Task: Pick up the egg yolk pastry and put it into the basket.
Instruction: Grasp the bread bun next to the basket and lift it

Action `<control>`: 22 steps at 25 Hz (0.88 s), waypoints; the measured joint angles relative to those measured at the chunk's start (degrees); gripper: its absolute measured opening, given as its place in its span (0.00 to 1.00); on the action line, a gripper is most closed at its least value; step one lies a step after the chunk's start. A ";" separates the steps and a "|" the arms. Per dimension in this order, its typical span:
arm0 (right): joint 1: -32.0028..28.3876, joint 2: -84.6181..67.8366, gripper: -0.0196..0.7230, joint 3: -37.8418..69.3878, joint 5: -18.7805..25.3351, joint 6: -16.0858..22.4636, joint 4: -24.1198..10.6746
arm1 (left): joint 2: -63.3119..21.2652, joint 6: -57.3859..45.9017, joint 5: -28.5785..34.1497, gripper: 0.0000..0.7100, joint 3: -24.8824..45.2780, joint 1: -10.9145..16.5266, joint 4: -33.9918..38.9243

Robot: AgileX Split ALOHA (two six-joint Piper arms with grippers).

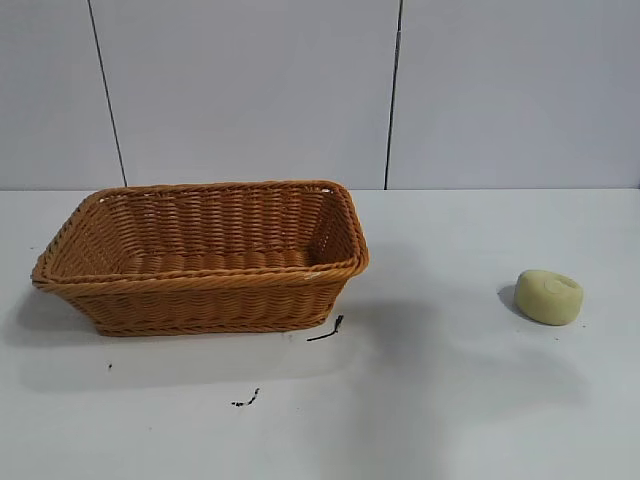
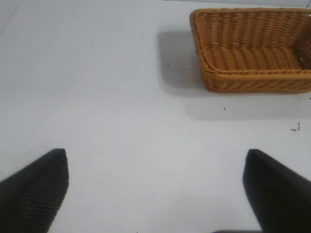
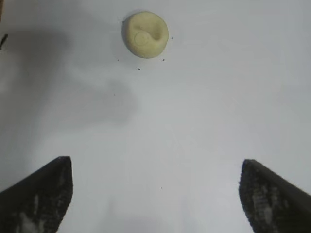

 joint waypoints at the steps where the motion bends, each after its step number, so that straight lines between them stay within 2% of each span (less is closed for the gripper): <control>1: 0.00 3.56 0.89 -2.22 -0.10 0.00 0.00 | 0.00 0.00 0.00 0.98 0.00 0.00 0.00; 8: 0.00 24.31 0.89 -16.61 -0.23 -0.88 0.00 | 0.00 0.00 0.00 0.98 0.00 0.00 0.00; 12: 0.00 32.22 0.89 -22.37 -0.51 -2.05 1.40 | 0.00 0.00 0.00 0.98 0.00 0.00 0.00; 15: 0.00 35.74 0.89 -23.53 -1.66 -4.19 3.76 | 0.00 0.00 0.00 0.98 0.00 0.00 0.00; 22: 1.44 40.43 0.89 -23.71 -3.66 -6.11 4.15 | 0.00 0.00 0.00 0.98 0.00 0.00 0.00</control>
